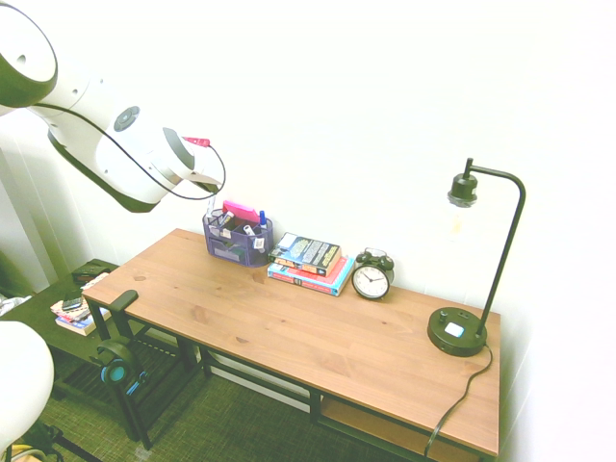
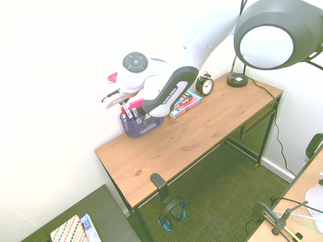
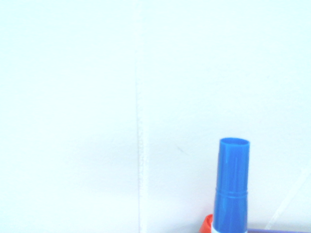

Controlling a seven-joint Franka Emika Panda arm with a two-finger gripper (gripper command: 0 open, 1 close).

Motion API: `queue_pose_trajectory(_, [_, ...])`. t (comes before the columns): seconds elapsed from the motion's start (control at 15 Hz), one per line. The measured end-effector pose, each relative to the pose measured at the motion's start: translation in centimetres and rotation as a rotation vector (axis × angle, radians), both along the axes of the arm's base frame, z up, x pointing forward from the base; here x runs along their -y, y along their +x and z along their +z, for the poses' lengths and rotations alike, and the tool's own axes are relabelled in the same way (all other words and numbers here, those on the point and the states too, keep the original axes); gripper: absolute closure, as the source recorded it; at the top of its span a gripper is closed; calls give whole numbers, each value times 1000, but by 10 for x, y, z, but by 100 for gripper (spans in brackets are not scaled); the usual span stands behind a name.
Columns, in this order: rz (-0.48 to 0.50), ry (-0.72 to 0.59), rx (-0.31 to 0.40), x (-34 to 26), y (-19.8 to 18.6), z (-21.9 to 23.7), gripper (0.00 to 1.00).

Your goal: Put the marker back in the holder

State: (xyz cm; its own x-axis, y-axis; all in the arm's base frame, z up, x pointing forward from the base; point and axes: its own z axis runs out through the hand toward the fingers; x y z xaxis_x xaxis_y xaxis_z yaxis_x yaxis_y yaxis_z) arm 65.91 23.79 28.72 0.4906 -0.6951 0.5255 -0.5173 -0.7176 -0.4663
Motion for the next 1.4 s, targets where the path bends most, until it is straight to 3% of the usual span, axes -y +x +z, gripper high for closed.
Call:
queue_pose_trajectory(0.27, [8,-20,-6,-7,6,-18,100])
queue_pose_trajectory(0.33, [9,-22,-6,-7,6,-20,0])
queue_pose_trajectory(1.4, [-15,-2,-1,-5,13,-11,0])
